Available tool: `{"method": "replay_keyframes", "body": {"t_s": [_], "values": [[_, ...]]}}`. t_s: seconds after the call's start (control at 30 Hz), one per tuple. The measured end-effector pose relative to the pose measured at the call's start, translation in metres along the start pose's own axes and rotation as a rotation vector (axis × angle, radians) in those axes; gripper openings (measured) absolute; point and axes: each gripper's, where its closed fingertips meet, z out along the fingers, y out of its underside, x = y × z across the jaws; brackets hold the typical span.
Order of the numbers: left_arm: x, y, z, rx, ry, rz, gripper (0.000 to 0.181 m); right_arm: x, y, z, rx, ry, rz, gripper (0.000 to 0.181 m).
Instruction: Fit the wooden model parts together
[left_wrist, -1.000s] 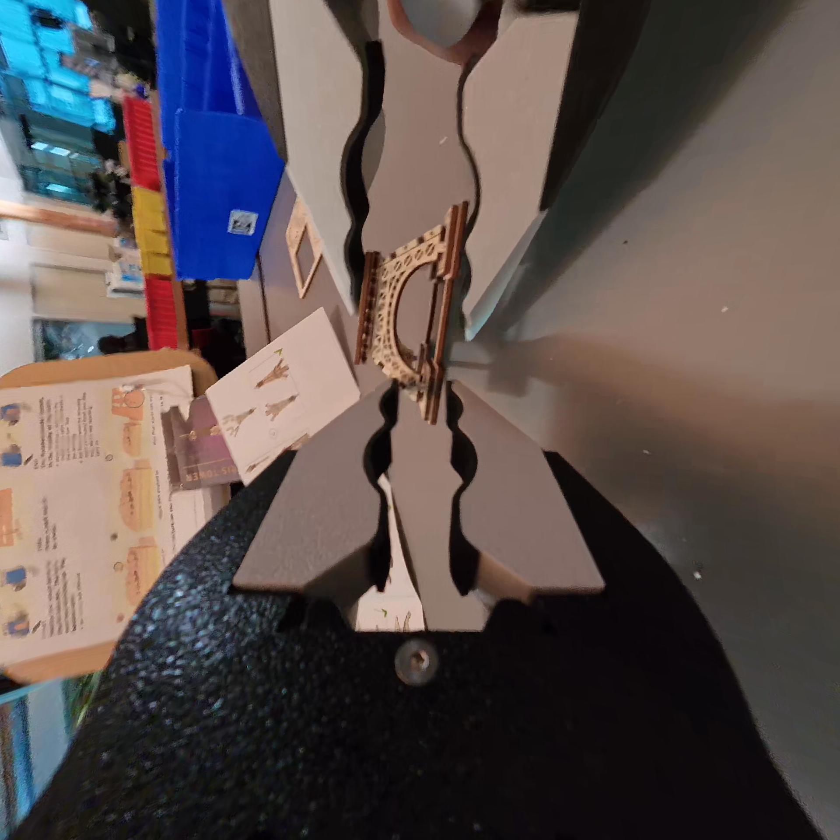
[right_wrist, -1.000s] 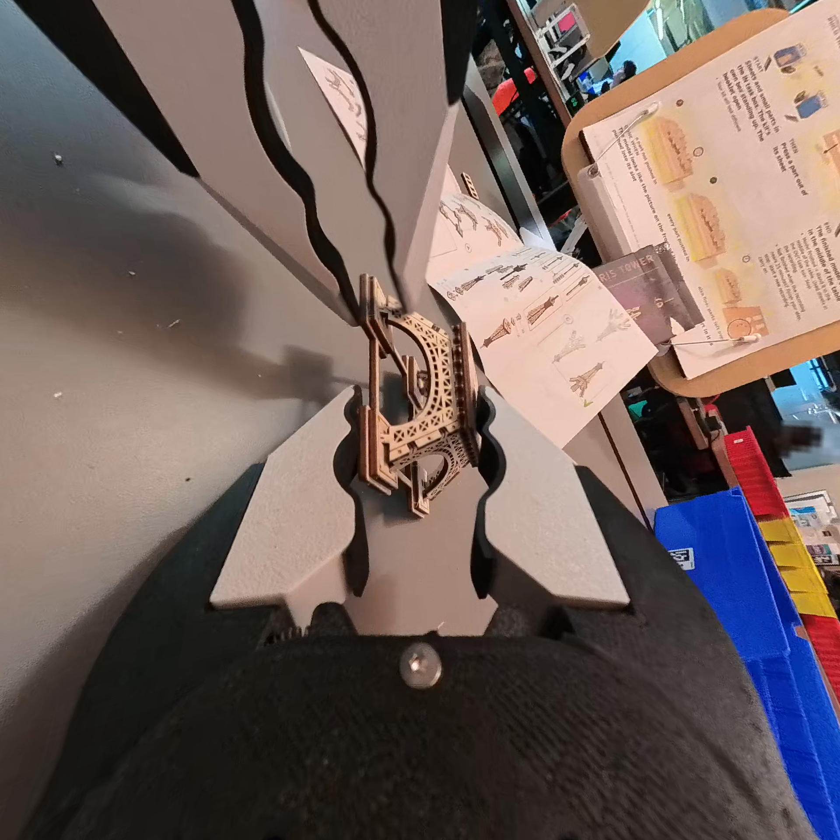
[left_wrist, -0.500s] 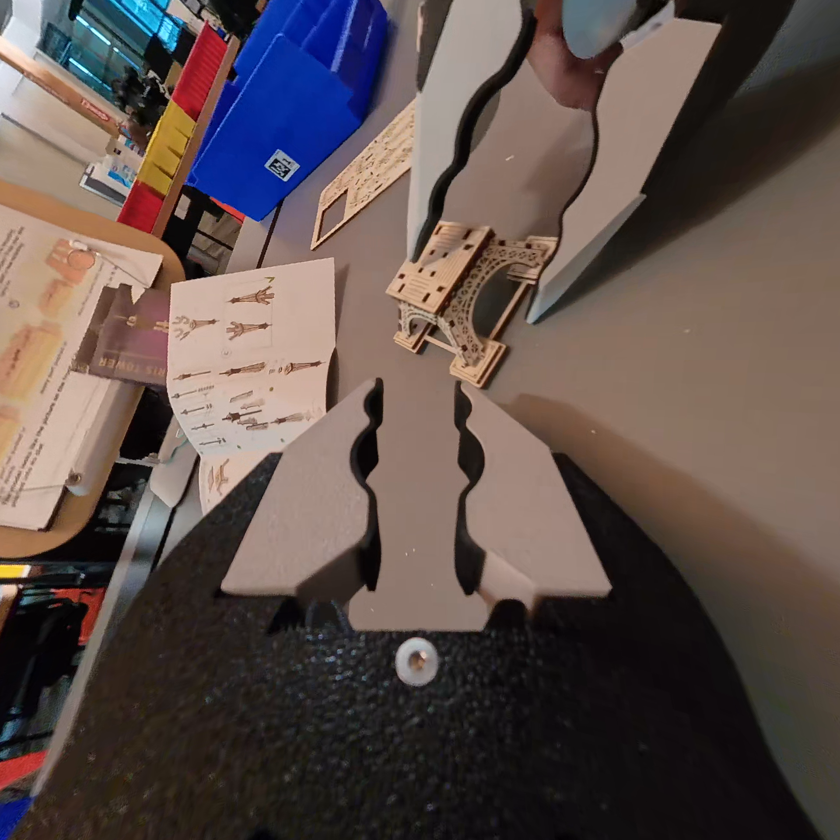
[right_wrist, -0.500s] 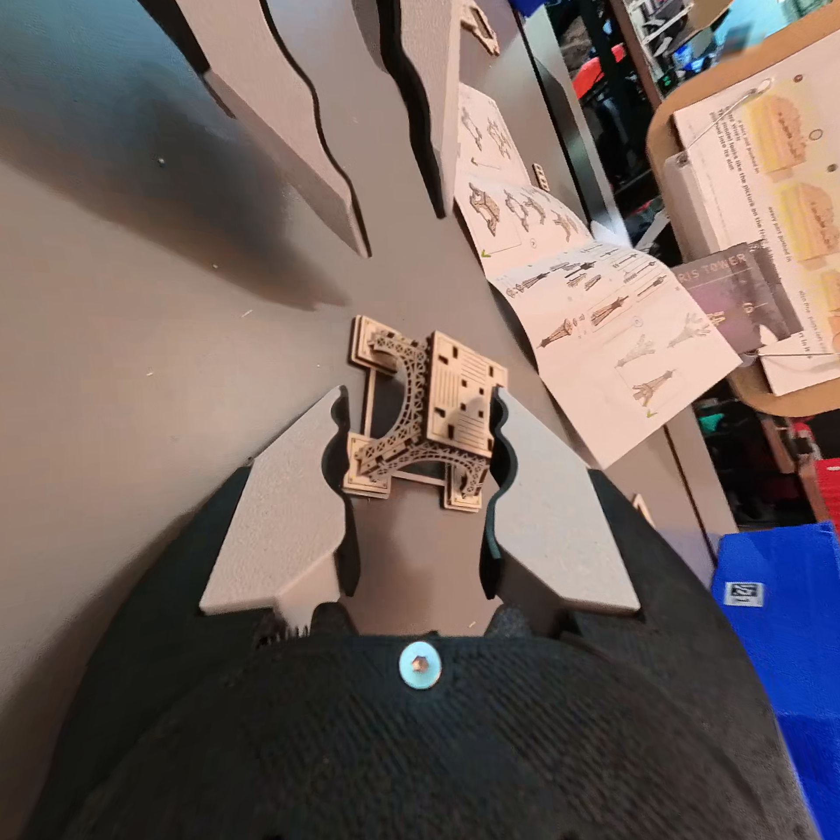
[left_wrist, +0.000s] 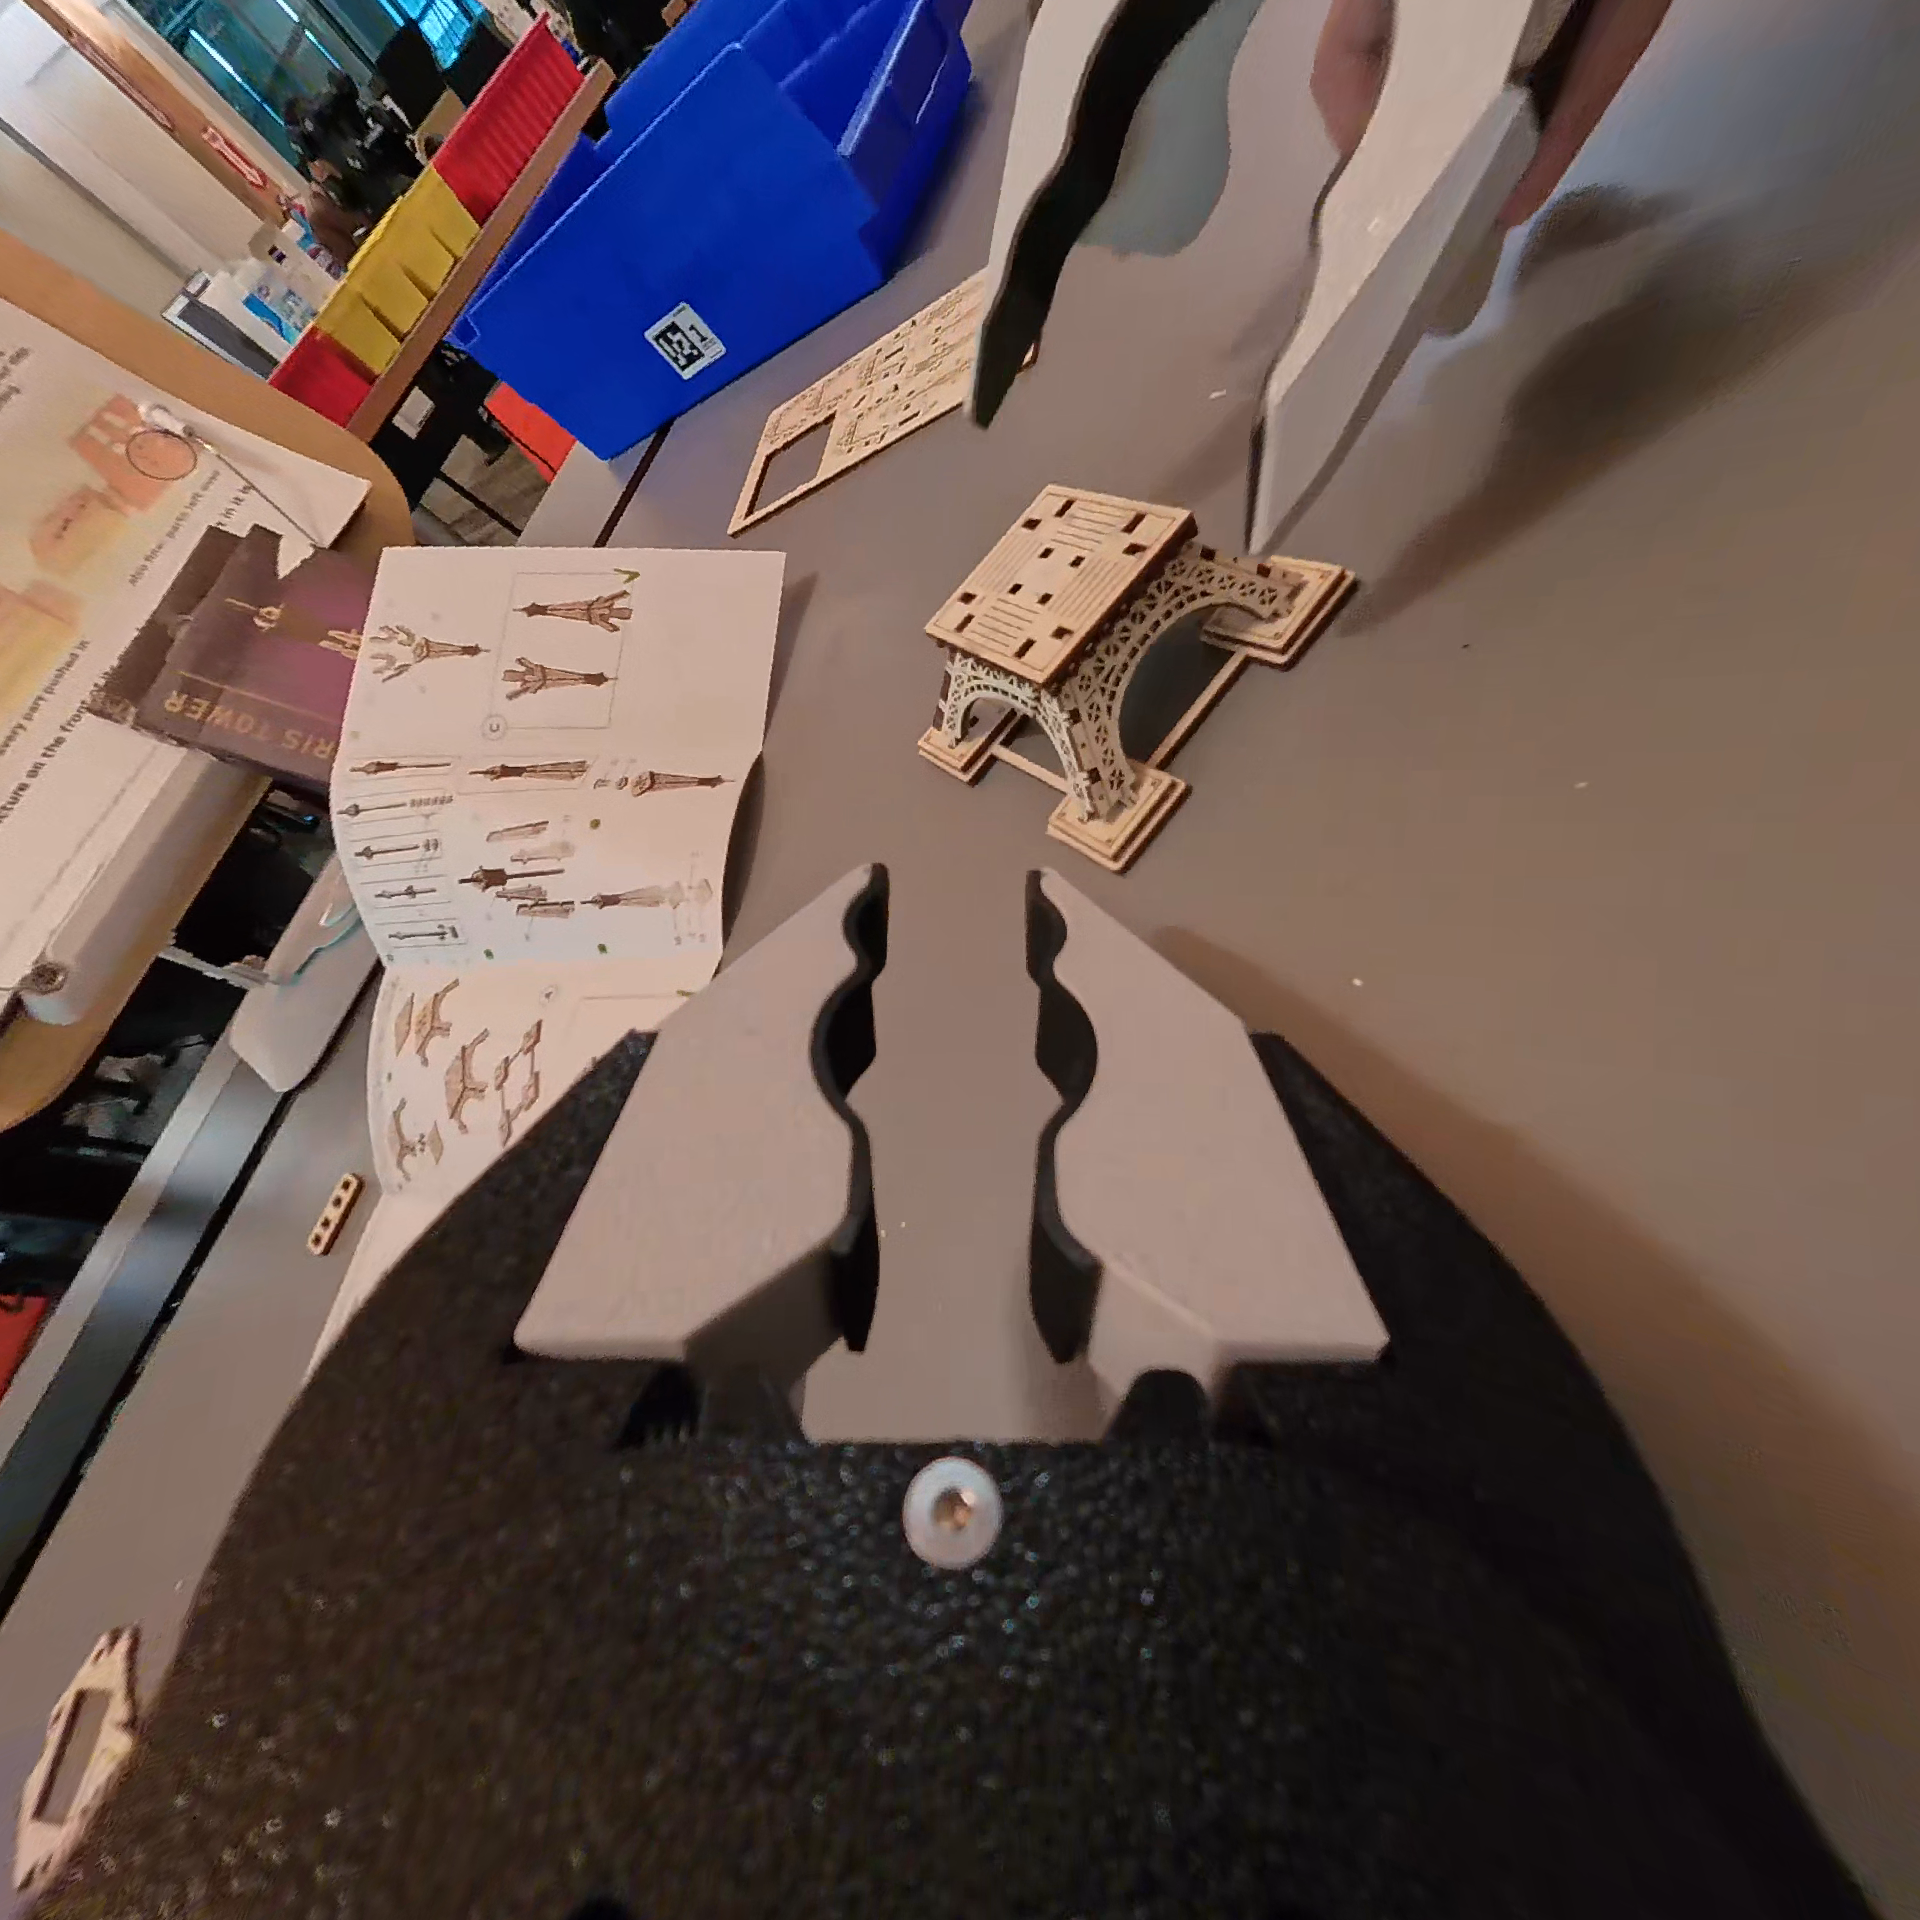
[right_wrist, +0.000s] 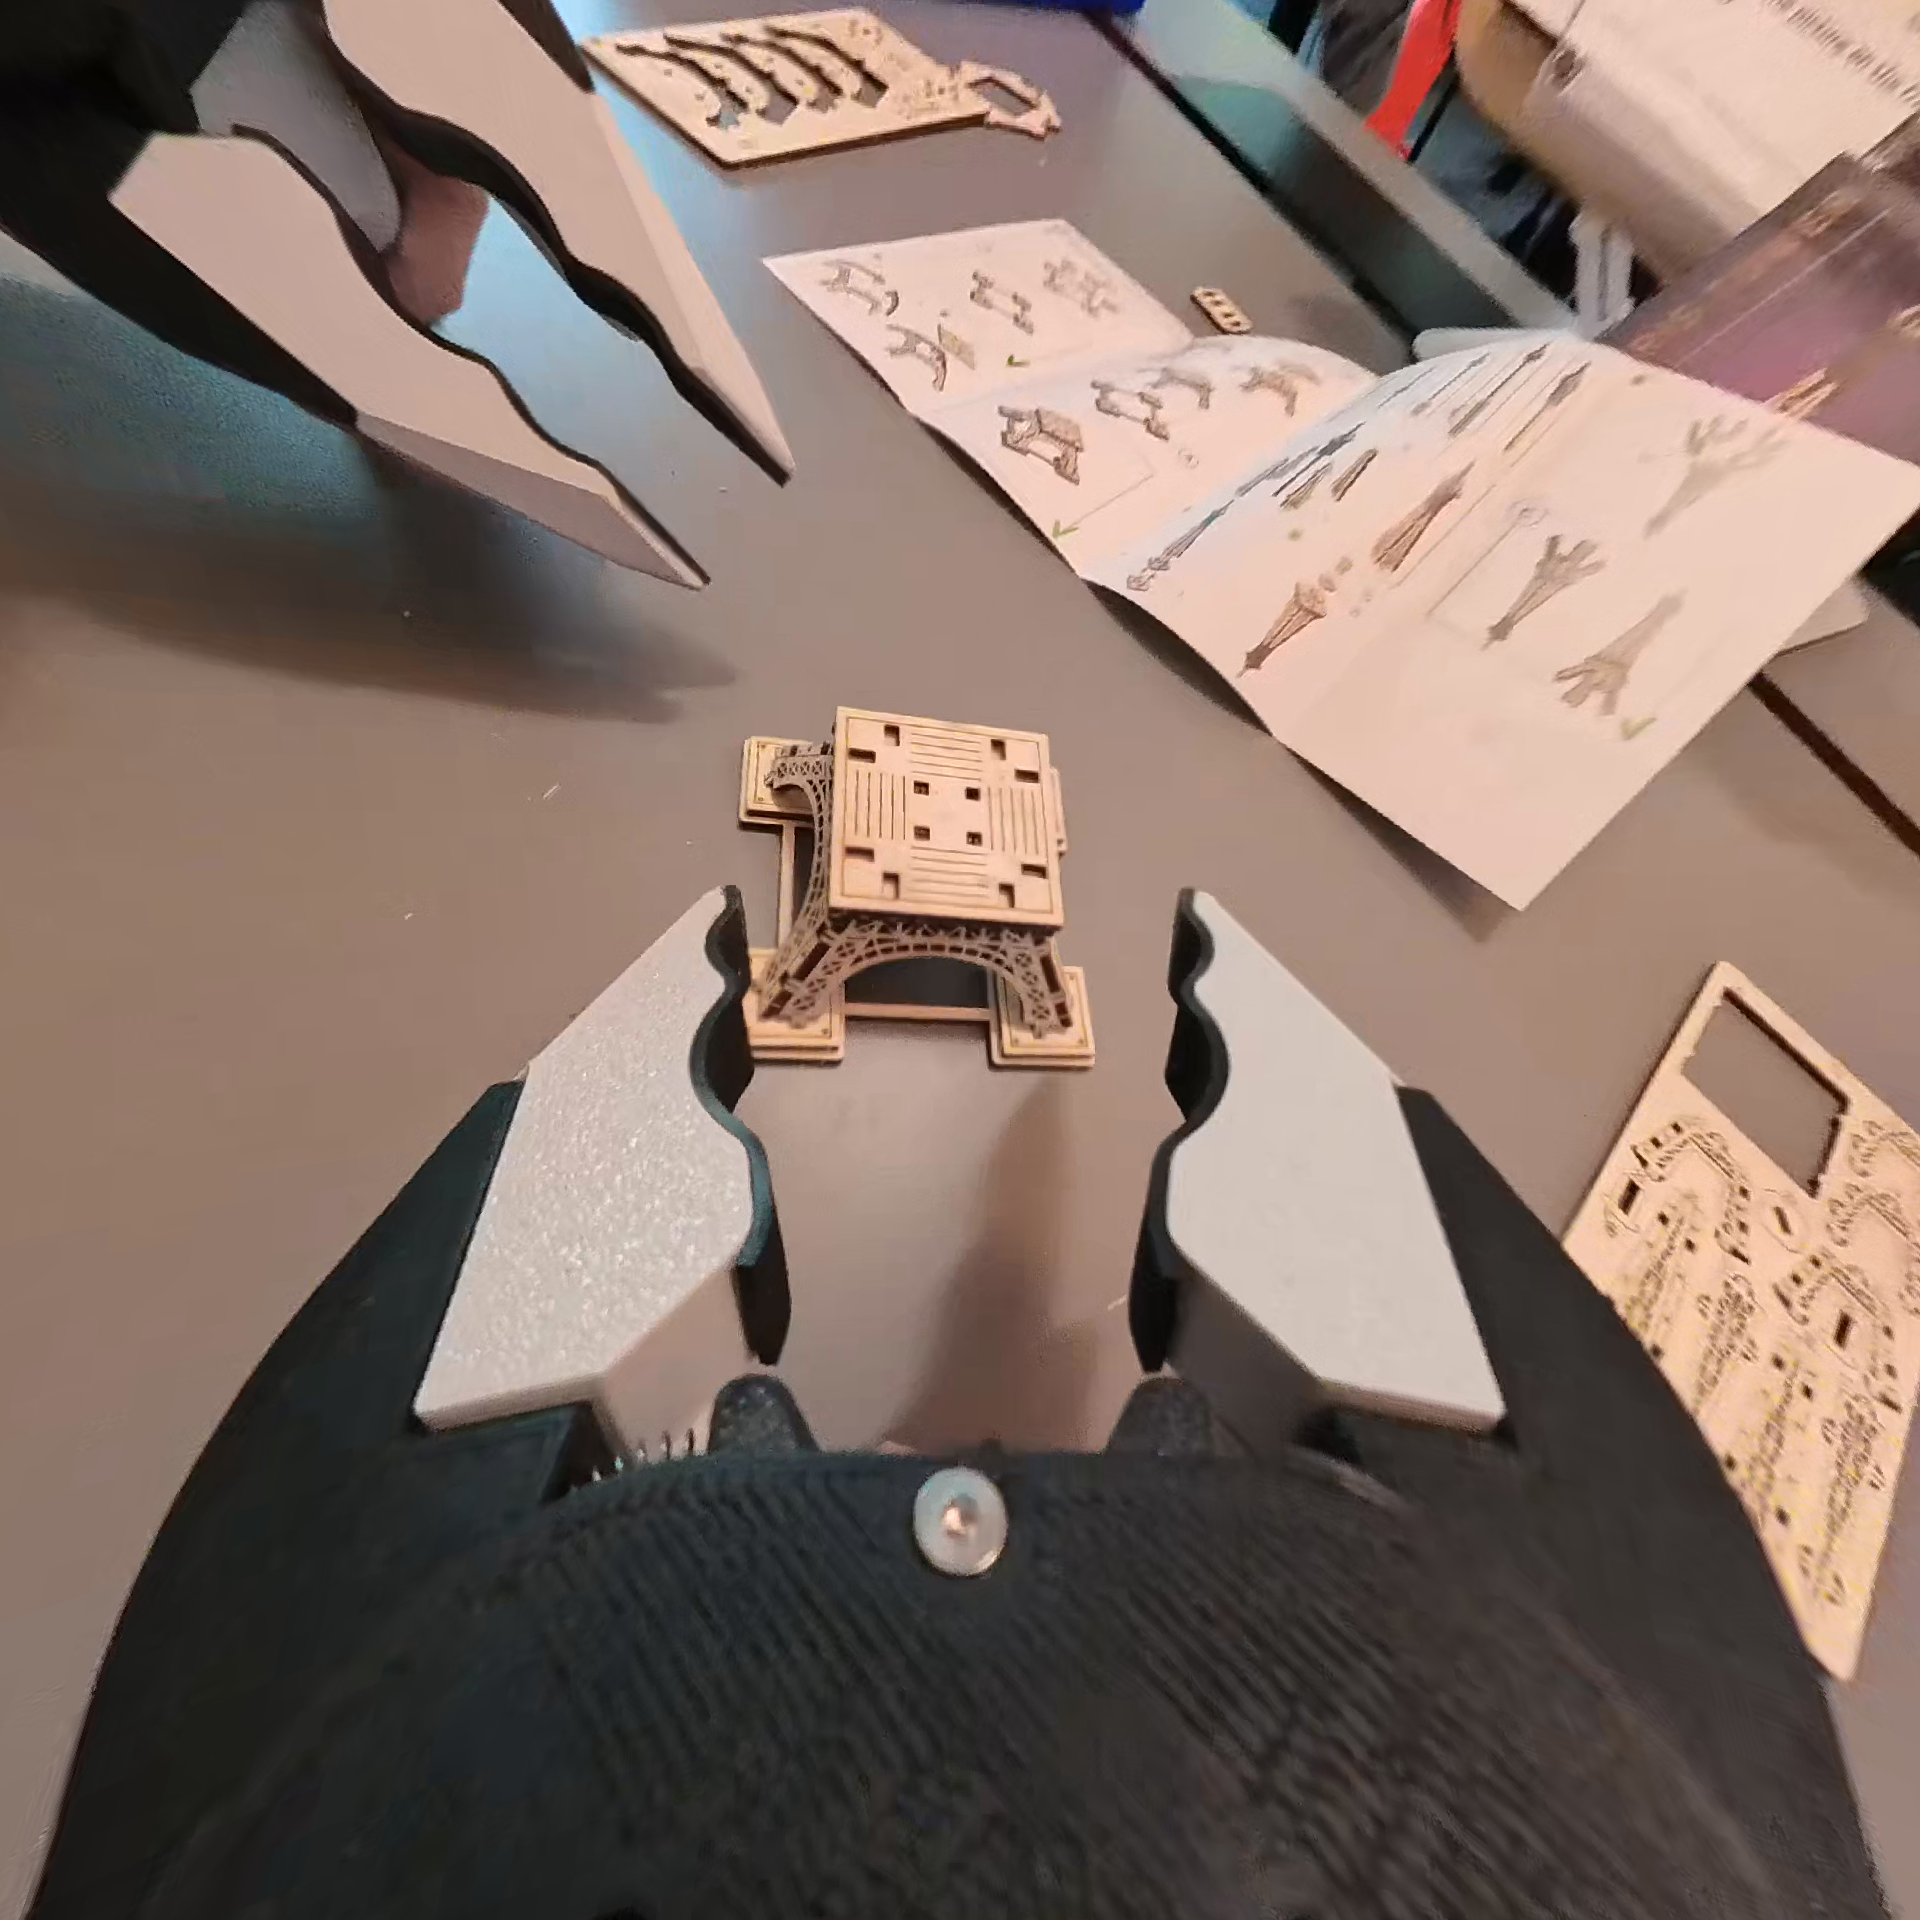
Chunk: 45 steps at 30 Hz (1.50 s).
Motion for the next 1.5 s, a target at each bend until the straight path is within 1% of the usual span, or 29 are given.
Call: {"method": "replay_keyframes", "body": {"t_s": [0.1,0.17,0.23,0.27,0.33,0.4,0.47,0.5,0.53,0.6,0.63,0.7,0.73,0.8,0.83,0.9,0.97,1.0,1.03,1.1,1.23,1.33,1.4,1.5], "values": [[0.002,-0.004,0.003,0.006,0.020,-0.008,0.023,-0.001,-0.002,0.012,-0.036,-0.062,0.018,0.074],[0.003,-0.003,0.004,-0.009,0.034,-0.004,0.024,-0.002,0.002,0.020,-0.093,-0.112,0.023,0.071],[0.003,-0.001,0.005,-0.026,0.043,0.003,0.024,-0.003,0.009,0.025,-0.152,-0.146,-0.018,0.059],[0.003,-0.001,0.006,-0.031,0.051,0.001,0.024,-0.002,0.008,0.027,-0.158,-0.159,-0.046,0.054],[0.005,-0.004,0.007,-0.016,0.070,-0.007,0.024,-0.002,0.006,0.029,-0.156,-0.190,-0.109,0.054],[0.005,-0.015,0.008,0.027,0.099,-0.029,0.023,-0.005,0.003,0.031,-0.137,-0.258,-0.179,0.054],[0.002,-0.027,0.011,0.067,0.123,-0.059,0.017,-0.008,0.000,0.035,-0.115,-0.317,-0.222,0.054],[-0.001,-0.030,0.013,0.075,0.134,-0.078,0.011,-0.007,-0.001,0.037,-0.111,-0.332,-0.231,0.054],[-0.005,-0.032,0.015,0.077,0.142,-0.102,0.002,-0.006,-0.001,0.038,-0.110,-0.336,-0.234,0.055],[-0.010,-0.034,0.020,0.083,0.172,-0.154,0.000,0.001,0.002,0.038,-0.135,-0.310,-0.248,0.069],[-0.011,-0.035,0.022,0.089,0.199,-0.175,0.000,0.004,0.003,0.035,-0.139,-0.302,-0.252,0.072],[-0.013,-0.037,0.026,0.100,0.233,-0.197,0.000,0.006,-0.001,0.027,-0.096,-0.290,-0.227,0.068],[-0.014,-0.038,0.028,0.104,0.243,-0.196,0.000,0.008,-0.006,0.022,-0.062,-0.279,-0.203,0.063],[-0.015,-0.035,0.034,0.085,0.265,-0.188,0.000,0.010,-0.015,0.015,0.003,-0.263,-0.157,0.051],[-0.015,-0.031,0.038,0.062,0.277,-0.187,0.000,0.011,-0.017,0.015,0.018,-0.247,-0.144,0.050],[-0.012,-0.026,0.044,0.022,0.329,-0.187,0.000,0.011,-0.015,0.018,0.005,-0.242,-0.137,0.054],[-0.010,-0.025,0.049,0.008,0.361,-0.185,0.000,0.010,-0.010,0.025,-0.028,-0.243,-0.136,0.061],[-0.008,-0.025,0.051,0.008,0.375,-0.186,0.000,0.009,-0.009,0.027,-0.036,-0.251,-0.132,0.061],[-0.007,-0.025,0.052,0.007,0.388,-0.192,0.000,0.007,-0.009,0.029,-0.038,-0.267,-0.123,0.058],[-0.004,-0.026,0.053,0.006,0.407,-0.195,0.000,0.003,-0.009,0.031,-0.042,-0.299,-0.113,0.045],[0.000,-0.026,0.054,-0.027,0.426,-0.193,0.000,0.003,-0.009,0.032,-0.033,-0.307,-0.113,0.045],[0.001,-0.025,0.054,-0.051,0.479,-0.310,0.000,0.003,-0.009,0.032,-0.027,-0.312,-0.109,0.045],[0.001,-0.025,0.054,-0.043,0.518,-0.377,0.000,0.003,-0.009,0.032,-0.024,-0.317,-0.098,0.045],[0.001,-0.025,0.054,-0.035,0.537,-0.411,0.000,0.003,-0.009,0.032,0.002,-0.333,-0.080,0.046]]}}
